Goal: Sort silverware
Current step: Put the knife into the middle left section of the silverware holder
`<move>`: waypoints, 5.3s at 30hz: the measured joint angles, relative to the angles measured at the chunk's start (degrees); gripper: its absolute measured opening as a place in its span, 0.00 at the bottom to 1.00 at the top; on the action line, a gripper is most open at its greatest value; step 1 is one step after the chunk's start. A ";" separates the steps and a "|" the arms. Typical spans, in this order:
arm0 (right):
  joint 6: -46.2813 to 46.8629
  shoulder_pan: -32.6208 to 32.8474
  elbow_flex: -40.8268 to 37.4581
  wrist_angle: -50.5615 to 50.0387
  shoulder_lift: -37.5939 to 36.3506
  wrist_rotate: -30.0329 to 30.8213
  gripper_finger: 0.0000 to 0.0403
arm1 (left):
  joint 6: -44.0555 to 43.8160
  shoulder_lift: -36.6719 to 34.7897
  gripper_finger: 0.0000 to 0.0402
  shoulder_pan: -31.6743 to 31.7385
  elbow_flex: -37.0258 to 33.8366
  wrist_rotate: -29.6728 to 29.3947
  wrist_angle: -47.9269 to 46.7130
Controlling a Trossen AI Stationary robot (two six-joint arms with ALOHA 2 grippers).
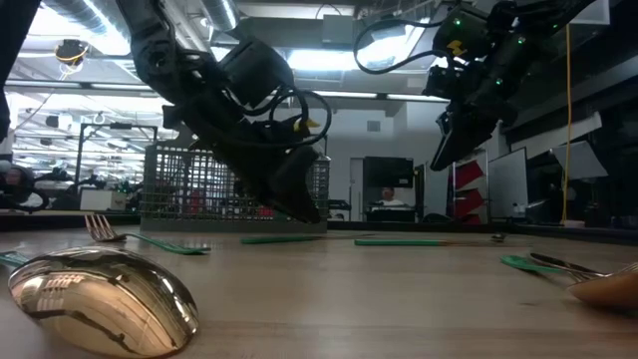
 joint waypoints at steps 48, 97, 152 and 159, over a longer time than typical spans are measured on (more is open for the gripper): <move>0.00 0.04 -0.02 6.37 0.47 -13.39 0.25 | -2.58 3.06 0.00 0.04 0.09 -1.15 -3.76; -12.47 0.79 0.01 26.79 18.43 -13.41 0.25 | -3.72 3.04 0.06 0.61 0.22 6.00 -3.95; -33.75 0.79 0.00 33.19 28.65 -2.94 0.25 | -25.68 3.34 0.08 1.92 -0.02 13.75 1.73; -33.73 0.79 0.00 35.74 29.62 -2.40 0.25 | -25.57 3.34 0.08 1.92 -0.02 13.82 1.86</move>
